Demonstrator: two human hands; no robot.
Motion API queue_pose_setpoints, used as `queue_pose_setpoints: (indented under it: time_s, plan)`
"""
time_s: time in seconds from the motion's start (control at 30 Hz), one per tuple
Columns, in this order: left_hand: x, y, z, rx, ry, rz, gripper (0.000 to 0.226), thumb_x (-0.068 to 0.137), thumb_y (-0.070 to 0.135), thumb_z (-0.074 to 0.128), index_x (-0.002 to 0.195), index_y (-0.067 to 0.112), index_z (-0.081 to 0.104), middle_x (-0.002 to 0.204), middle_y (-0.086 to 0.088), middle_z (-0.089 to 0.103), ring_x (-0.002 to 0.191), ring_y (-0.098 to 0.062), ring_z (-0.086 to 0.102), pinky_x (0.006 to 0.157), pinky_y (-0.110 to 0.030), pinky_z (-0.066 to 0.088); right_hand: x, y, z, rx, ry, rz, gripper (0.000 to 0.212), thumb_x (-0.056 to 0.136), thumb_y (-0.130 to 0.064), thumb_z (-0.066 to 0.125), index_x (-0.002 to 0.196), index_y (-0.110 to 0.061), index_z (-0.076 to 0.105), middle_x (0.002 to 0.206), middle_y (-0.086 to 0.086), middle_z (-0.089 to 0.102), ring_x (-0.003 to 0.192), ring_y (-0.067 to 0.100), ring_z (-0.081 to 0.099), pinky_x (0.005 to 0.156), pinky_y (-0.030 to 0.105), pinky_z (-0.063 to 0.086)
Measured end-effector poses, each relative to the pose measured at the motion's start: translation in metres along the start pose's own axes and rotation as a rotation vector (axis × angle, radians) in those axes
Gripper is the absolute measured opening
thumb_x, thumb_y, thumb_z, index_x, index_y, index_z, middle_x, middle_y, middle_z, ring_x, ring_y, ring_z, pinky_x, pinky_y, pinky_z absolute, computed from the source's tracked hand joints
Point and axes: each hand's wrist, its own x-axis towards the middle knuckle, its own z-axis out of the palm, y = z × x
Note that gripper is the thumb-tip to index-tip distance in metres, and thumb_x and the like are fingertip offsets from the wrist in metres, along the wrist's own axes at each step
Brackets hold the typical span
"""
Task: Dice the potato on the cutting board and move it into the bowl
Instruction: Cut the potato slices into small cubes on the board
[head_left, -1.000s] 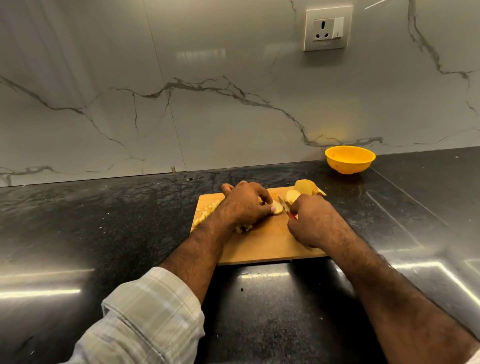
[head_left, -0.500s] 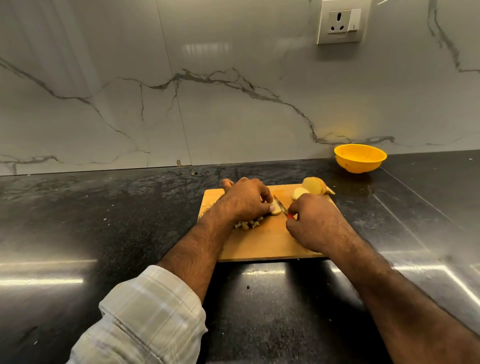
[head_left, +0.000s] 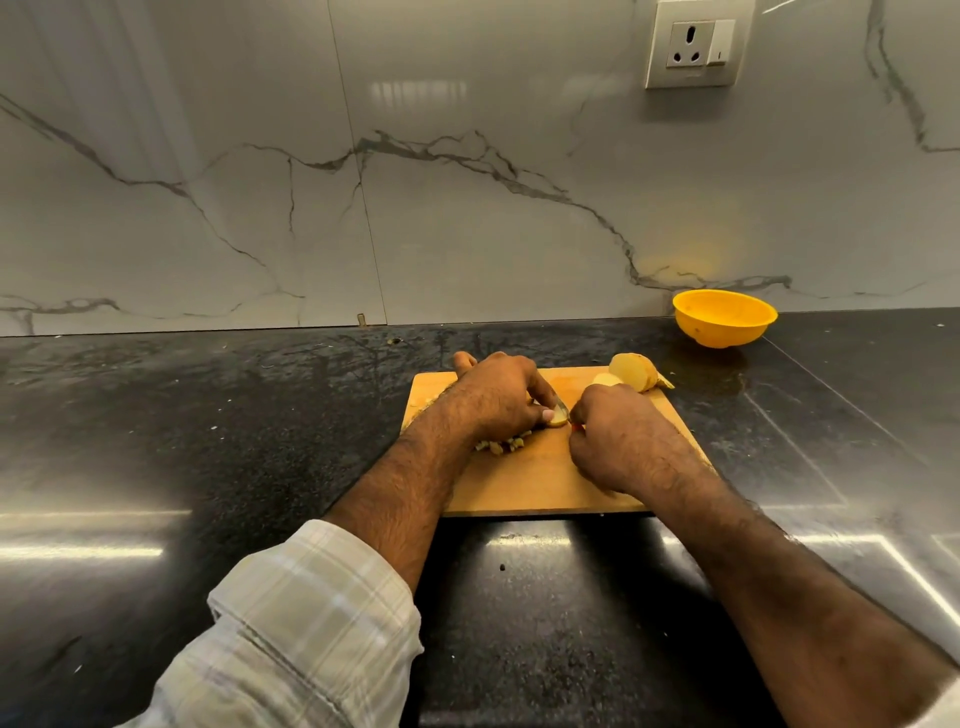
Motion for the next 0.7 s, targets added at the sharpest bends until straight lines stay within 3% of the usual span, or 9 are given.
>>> queue_pose_setpoints:
  time_s: [0.27,0.43,0.7]
  plan:
    - [0.003,-0.004,-0.001,0.037,0.023,0.033,0.024,0.096,0.047,0.072,0.118,0.040,0.077,0.145,0.016,0.056,0.146,-0.016,0.032,0.112,-0.054,0.020,-0.007,0.007,0.003,0.052,0.054,-0.002,0.038,0.096,-0.030,0.068,0.133,-0.022,0.069,0.119,0.003,0.069,0.098,0.019,0.062,0.081,0.029,0.057]
    - [0.007,-0.007,0.002,0.015,0.034,0.045,0.020,0.094,0.046,0.075,0.113,0.042,0.077,0.140,0.019,0.058,0.142,-0.015,0.037,0.110,-0.051,0.020,-0.009,0.003,0.002,0.045,0.020,-0.005,0.038,0.096,-0.029,0.070,0.133,-0.022,0.067,0.122,0.003,0.069,0.104,0.020,0.063,0.088,0.032,0.058]
    - [0.004,-0.007,0.000,0.025,0.023,0.035,0.023,0.092,0.044,0.078,0.114,0.042,0.077,0.147,0.017,0.059,0.145,-0.014,0.036,0.108,-0.048,0.017,-0.004,-0.008,-0.001,-0.007,-0.011,-0.001,0.035,0.098,-0.025,0.070,0.131,-0.018,0.061,0.121,0.005,0.063,0.099,0.019,0.057,0.090,0.036,0.059]
